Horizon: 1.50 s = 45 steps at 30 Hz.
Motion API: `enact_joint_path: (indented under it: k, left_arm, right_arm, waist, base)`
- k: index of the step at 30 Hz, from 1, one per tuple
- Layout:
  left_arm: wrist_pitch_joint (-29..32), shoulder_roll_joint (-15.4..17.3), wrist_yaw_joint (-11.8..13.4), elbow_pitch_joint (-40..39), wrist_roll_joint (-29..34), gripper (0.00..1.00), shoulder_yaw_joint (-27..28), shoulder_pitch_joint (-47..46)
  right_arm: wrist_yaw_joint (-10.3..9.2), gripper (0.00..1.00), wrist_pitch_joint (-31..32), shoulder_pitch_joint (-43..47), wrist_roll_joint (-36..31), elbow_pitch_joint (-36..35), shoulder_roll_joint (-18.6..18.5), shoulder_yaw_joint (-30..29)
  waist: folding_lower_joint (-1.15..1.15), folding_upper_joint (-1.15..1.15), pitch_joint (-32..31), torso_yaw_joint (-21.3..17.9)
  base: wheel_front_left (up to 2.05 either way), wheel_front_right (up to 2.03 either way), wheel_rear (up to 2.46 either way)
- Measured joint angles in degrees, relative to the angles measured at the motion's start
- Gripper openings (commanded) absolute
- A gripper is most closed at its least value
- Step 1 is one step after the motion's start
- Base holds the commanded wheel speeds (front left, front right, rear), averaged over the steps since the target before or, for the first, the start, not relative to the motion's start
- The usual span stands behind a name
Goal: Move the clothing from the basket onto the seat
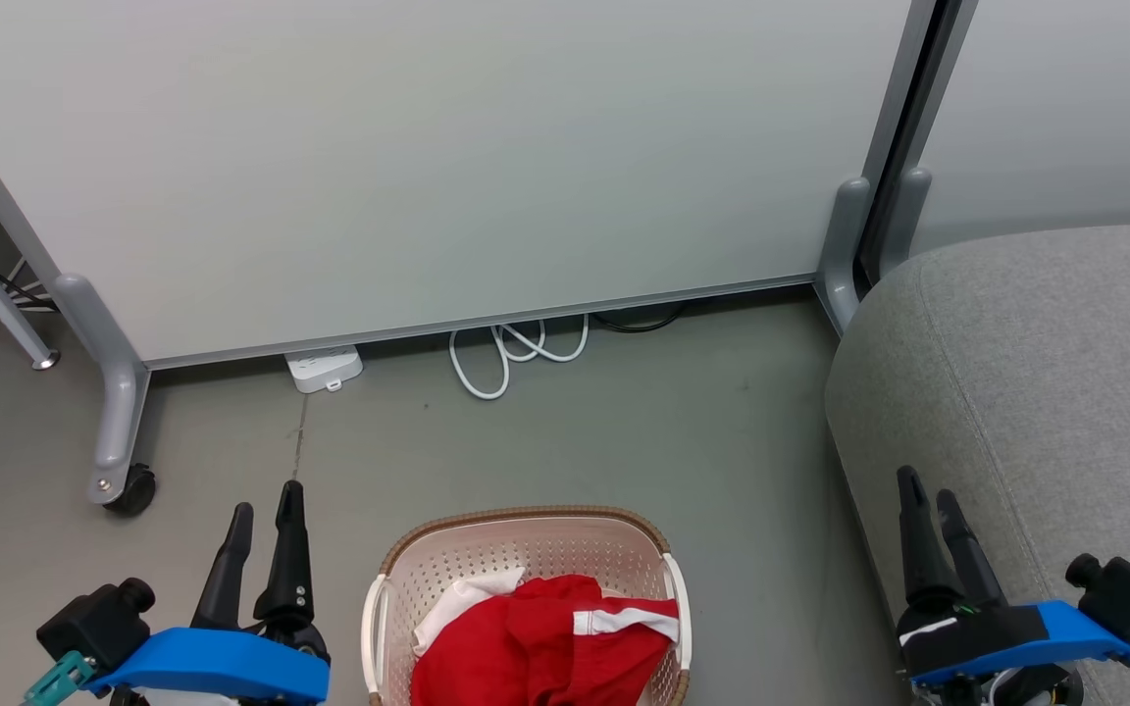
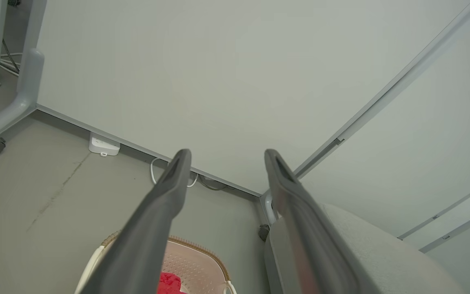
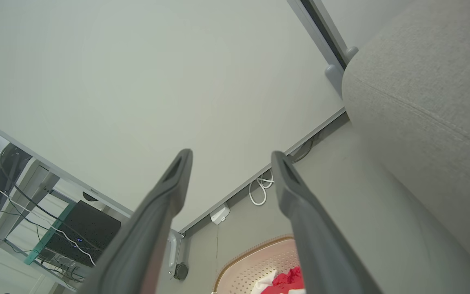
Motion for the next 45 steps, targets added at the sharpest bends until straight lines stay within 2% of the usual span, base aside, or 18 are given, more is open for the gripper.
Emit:
enact_joint_path:
  k: [16, 45]
  left_arm:
    - [-2.77, 0.62, 0.83, 0.86, 12.25, 1.0, -3.19, -0.35]
    - [-6.58, 0.87, 1.41, 2.2, 27.55, 1.0, -6.26, -1.42]
  right_arm:
    - [0.0, 1.0, -2.66, 0.0, -12.95, 1.89, -0.02, 1.08]
    - [0.0, 1.0, -6.62, -0.1, -28.74, 3.42, -0.08, 2.76]
  waist:
    - [0.0, 0.0, -0.35, 0.34]
    - [0.0, 0.0, -0.54, 0.92]
  base:
    - [0.0, 0.0, 0.0]
    - [0.0, 0.0, 0.0]
